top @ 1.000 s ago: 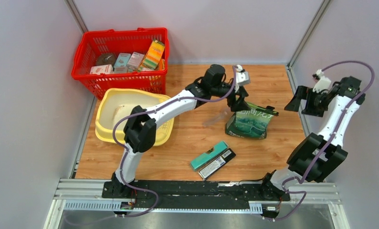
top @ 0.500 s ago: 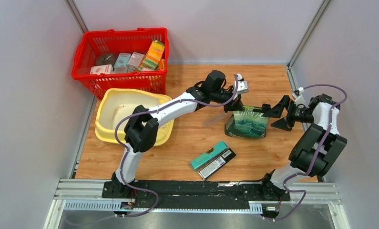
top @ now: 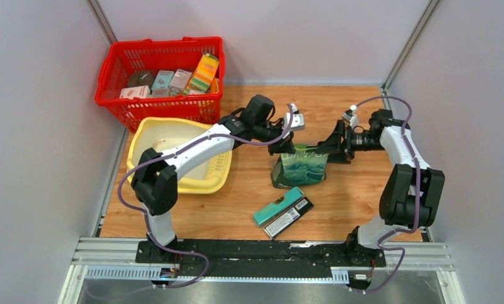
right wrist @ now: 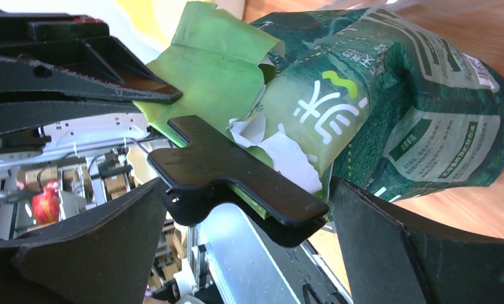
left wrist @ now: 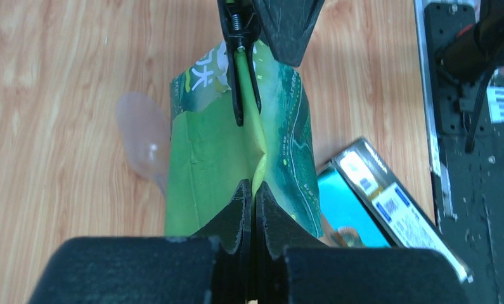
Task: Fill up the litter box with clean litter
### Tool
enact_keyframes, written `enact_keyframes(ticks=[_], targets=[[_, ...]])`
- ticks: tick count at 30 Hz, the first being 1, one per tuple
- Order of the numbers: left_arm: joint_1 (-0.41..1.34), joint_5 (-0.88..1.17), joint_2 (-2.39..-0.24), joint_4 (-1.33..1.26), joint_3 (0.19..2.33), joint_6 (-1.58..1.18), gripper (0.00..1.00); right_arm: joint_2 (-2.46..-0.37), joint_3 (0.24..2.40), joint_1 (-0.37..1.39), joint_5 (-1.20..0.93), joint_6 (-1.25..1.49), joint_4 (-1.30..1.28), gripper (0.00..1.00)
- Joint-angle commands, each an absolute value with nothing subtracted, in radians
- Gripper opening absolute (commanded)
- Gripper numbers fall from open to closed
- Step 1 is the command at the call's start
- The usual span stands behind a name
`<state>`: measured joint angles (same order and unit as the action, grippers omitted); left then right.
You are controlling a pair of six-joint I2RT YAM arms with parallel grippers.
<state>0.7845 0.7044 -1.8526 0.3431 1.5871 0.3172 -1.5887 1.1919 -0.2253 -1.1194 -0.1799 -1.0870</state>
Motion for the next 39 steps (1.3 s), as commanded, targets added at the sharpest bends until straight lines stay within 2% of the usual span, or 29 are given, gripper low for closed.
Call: enact_keyframes(ticks=[1, 6, 10, 17, 22, 28, 29, 32, 34, 35, 39], targets=[[0.729, 0.726, -1.692, 0.498, 1.548, 0.444, 0.0, -1.582, 1.196, -0.126, -1.178, -0.12, -1.011, 1.0], [0.638, 0.692, -1.644, 0.609, 1.548, 0.544, 0.0, -1.626, 1.284, -0.032, -1.181, -0.118, -0.994, 1.0], [0.598, 0.673, -1.621, 0.656, 1.554, 0.633, 0.0, -1.643, 1.385, -0.025, -1.174, -0.127, -1.002, 1.0], [0.555, 0.644, -1.592, 0.726, 1.565, 0.676, 0.0, -1.623, 1.592, -0.023, -1.086, -0.389, -1.167, 1.0], [0.494, 0.652, -1.526, 0.75, 1.525, 0.69, 0.0, -1.536, 1.583, 0.054, -0.954, -0.61, -1.148, 1.0], [0.469, 0.676, -1.486, 0.698, 1.468, 0.651, 0.01, -1.462, 1.5, 0.228, -0.783, -0.835, -0.962, 0.99], [0.469, 0.683, -1.485, 0.648, 1.456, 0.614, 0.17, -1.473, 1.509, 0.253, -0.744, -0.865, -0.96, 0.97], [0.469, 0.695, -1.47, 0.571, 1.421, 0.457, 0.47, -1.523, 1.581, 0.343, -0.697, -0.969, -0.997, 0.94], [0.469, 0.684, -1.43, 0.542, 1.379, 0.396, 0.54, -1.554, 1.62, 0.377, -0.689, -0.974, -0.989, 0.93], [0.469, 0.678, -1.411, 0.528, 1.361, 0.39, 0.64, -1.563, 1.629, 0.383, -0.687, -0.971, -0.986, 0.93], [0.466, 0.637, -1.324, 0.52, 1.255, 0.365, 0.68, -1.614, 1.672, 0.422, -0.672, -0.985, -0.977, 0.9]])
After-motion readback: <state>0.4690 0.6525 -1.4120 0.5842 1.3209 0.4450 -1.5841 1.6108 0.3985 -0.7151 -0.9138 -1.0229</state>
